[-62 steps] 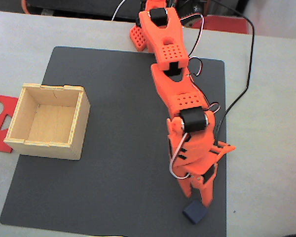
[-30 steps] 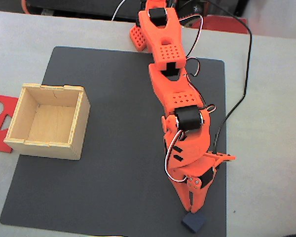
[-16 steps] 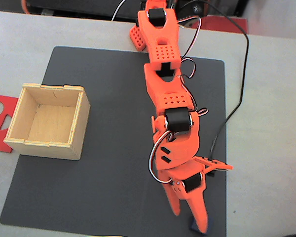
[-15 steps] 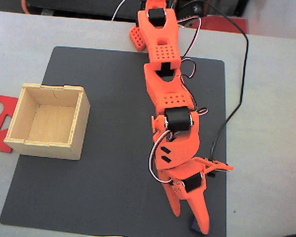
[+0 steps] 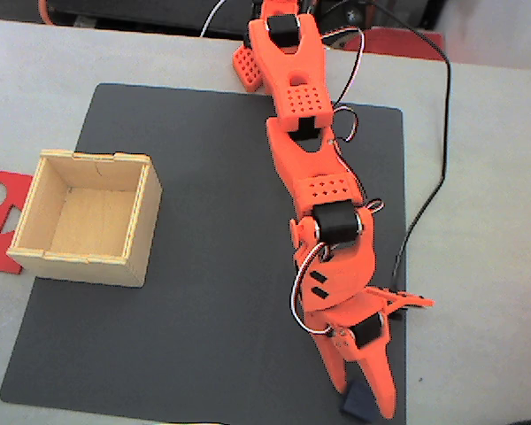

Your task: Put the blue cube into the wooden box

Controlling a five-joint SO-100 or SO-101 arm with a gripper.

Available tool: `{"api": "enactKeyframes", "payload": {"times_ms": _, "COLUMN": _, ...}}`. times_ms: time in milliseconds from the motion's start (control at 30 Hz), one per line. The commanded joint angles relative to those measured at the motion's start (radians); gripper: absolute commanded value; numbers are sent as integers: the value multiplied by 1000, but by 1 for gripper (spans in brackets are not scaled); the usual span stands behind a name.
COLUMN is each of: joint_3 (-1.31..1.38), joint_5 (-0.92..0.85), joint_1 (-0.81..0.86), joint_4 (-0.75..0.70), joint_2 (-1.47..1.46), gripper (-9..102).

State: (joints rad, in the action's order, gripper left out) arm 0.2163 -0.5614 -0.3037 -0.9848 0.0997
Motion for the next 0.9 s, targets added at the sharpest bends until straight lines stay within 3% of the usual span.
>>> {"api": "enactKeyframes", "payload": {"times_ms": 0, "joint_3": 11, "joint_5": -6, "joint_1": 15, "joint_4": 49, "joint_2": 14, "gripper": 6}}
{"api": "enactKeyframes", "payload": {"times_ms": 33, "joint_3": 11, "joint_5": -11, "joint_1": 15, "joint_4": 51, "joint_2": 14, "gripper": 0}}
{"api": "enactKeyframes", "payload": {"times_ms": 200, "joint_3": 11, "joint_5": -103, "joint_1": 12, "joint_4": 32, "joint_2": 5, "gripper": 0}}
{"api": "enactKeyframes", "payload": {"times_ms": 300, "joint_3": 17, "joint_5": -124, "joint_1": 20, "joint_4": -71, "joint_2": 20, "gripper": 0}}
{"api": "enactKeyframes", "payload": {"times_ms": 400, "joint_3": 18, "joint_5": -161, "joint_1": 44, "joint_4": -264, "joint_2": 55, "gripper": 0}}
{"api": "enactKeyframes", "payload": {"times_ms": 467, "joint_3": 18, "joint_5": -84, "joint_1": 69, "joint_4": -304, "joint_2": 77, "gripper": 1}}
{"api": "enactKeyframes", "payload": {"times_ms": 533, "joint_3": 18, "joint_5": 67, "joint_1": 92, "joint_4": -275, "joint_2": 109, "gripper": 15}}
{"api": "enactKeyframes", "payload": {"times_ms": 633, "joint_3": 14, "joint_5": 117, "joint_1": 83, "joint_4": -193, "joint_2": 126, "gripper": 23}}
{"api": "enactKeyframes", "payload": {"times_ms": 867, "joint_3": 12, "joint_5": 92, "joint_1": 72, "joint_4": 164, "joint_2": 25, "gripper": 25}}
